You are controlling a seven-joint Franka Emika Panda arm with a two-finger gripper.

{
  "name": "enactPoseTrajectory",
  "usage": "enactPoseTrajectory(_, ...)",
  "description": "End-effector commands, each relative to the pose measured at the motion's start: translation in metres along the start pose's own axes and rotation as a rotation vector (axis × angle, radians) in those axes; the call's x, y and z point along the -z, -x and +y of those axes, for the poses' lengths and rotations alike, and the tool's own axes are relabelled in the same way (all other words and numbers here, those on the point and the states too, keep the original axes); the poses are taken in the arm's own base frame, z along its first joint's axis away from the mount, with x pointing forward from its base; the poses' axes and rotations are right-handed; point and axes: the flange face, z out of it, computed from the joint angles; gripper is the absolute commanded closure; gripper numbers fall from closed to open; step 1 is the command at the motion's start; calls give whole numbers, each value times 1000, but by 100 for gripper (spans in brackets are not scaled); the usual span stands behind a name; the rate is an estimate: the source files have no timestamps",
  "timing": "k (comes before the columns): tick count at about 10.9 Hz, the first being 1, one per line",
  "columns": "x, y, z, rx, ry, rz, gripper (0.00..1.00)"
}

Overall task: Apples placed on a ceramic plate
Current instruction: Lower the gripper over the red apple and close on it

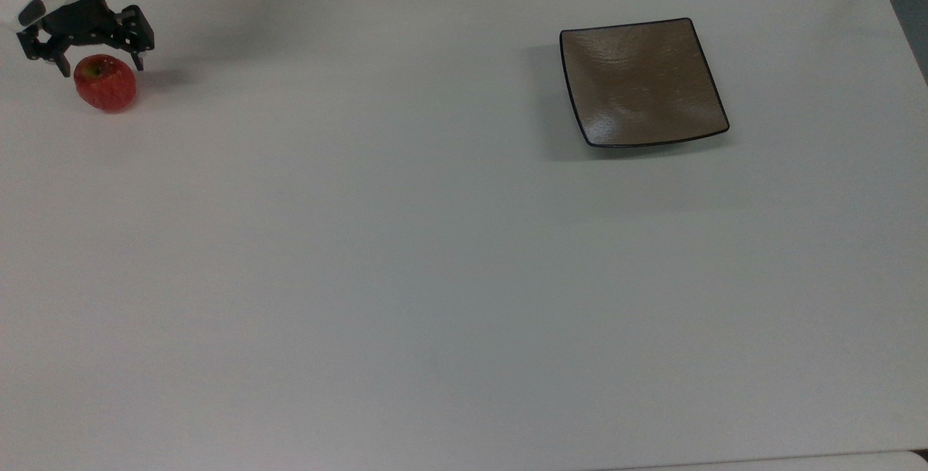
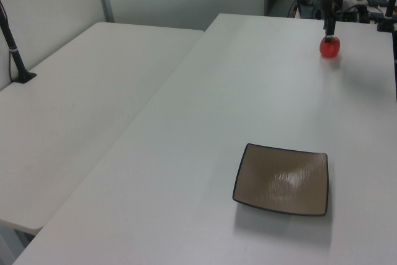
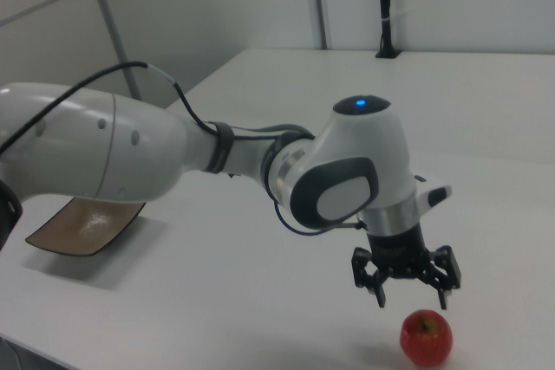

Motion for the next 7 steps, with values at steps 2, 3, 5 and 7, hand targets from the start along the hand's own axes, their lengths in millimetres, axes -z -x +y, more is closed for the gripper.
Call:
enactPoseTrajectory(2,-33,8,-2,63,71,-4,0)
enactPoseTrajectory(3,-42,10,-4,86,83,-23,0)
enactPoseTrajectory(5,-58,11,-6,97,85,-37,0)
enactPoseTrajectory(7,-62,10,-7,108,85,-48,12)
